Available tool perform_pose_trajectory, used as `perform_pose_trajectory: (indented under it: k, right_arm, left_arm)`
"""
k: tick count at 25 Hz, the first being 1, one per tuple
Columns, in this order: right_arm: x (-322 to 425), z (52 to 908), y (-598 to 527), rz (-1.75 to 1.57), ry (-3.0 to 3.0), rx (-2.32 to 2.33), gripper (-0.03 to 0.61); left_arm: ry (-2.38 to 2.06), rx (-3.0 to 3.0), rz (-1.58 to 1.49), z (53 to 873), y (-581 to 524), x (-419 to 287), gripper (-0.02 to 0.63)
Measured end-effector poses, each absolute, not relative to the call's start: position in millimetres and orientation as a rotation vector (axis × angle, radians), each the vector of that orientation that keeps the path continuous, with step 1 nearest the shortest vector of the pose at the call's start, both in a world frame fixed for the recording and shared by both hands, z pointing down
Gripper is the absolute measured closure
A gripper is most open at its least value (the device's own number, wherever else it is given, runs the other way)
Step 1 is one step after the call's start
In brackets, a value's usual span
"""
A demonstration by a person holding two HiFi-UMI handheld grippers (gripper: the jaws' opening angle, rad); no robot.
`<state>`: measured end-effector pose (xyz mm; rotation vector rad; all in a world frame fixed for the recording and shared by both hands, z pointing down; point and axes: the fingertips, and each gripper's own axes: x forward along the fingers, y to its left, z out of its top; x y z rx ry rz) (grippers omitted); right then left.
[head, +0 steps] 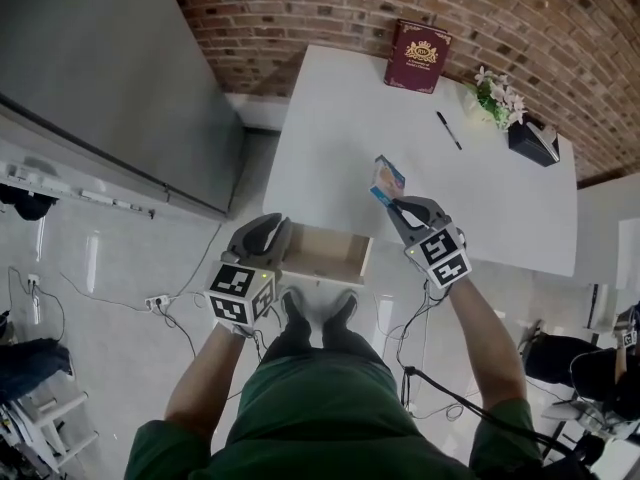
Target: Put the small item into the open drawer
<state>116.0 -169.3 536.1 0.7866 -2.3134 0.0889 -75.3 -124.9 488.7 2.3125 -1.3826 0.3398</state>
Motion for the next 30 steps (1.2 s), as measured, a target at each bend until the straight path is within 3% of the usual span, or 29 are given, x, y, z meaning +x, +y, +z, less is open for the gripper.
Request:
perform_pose_trajectory:
  k: [13,30]
  right_arm:
    - [102.5,529.2,-112.6,0.112,-2.366,0.668,0.532]
    - [71.0,581.9,-30.5,0.163,-2.342,0.438,0.535]
  left_arm:
    - [-1.28,2.308,0.405,522.4,-122.3,-53.8,0.561]
    - [-1.239,2.224,0.466,574.8,-87.6,-57.1,0.561]
